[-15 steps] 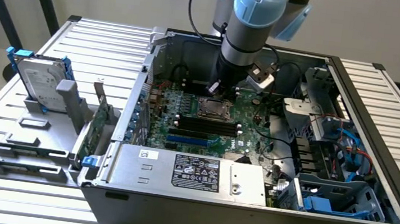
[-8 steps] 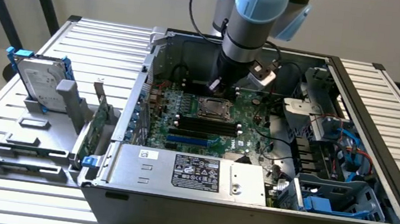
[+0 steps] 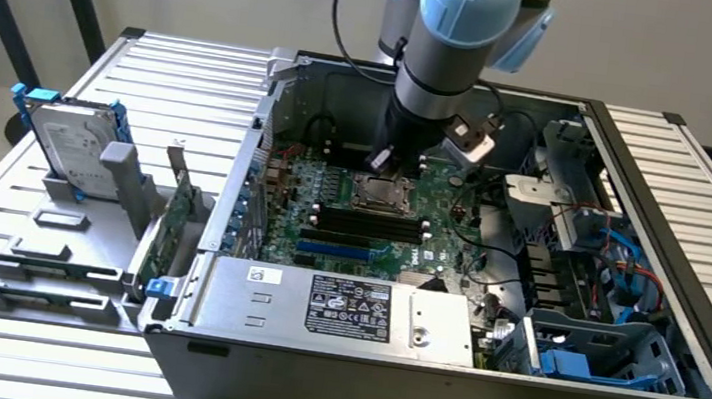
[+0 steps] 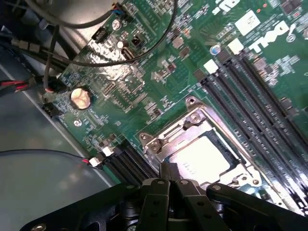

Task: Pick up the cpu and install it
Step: 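Install the first cpu locking lever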

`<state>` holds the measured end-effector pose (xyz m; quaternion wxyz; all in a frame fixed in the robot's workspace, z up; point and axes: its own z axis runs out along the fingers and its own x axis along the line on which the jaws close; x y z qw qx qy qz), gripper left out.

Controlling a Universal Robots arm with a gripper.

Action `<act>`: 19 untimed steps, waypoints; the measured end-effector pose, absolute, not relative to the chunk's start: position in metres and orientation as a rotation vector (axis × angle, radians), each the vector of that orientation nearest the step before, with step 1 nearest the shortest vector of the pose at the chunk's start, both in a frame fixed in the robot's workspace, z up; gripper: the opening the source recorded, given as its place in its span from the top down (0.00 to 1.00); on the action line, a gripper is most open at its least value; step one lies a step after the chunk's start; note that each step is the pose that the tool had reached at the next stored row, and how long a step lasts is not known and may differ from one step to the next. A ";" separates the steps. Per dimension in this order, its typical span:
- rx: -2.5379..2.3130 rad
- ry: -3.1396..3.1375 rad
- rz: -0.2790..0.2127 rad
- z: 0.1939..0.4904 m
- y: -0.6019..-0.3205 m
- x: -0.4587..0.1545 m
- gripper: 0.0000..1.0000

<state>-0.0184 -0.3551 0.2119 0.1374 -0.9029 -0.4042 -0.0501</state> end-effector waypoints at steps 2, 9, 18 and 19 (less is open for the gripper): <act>-2.612 -1.170 -0.145 0.214 -0.361 -0.020 0.89; -2.612 -1.169 -0.145 0.224 -0.381 -0.025 0.89; -2.612 -1.170 -0.145 0.237 -0.401 -0.040 0.89; -2.612 -1.169 -0.145 0.239 -0.403 -0.042 0.89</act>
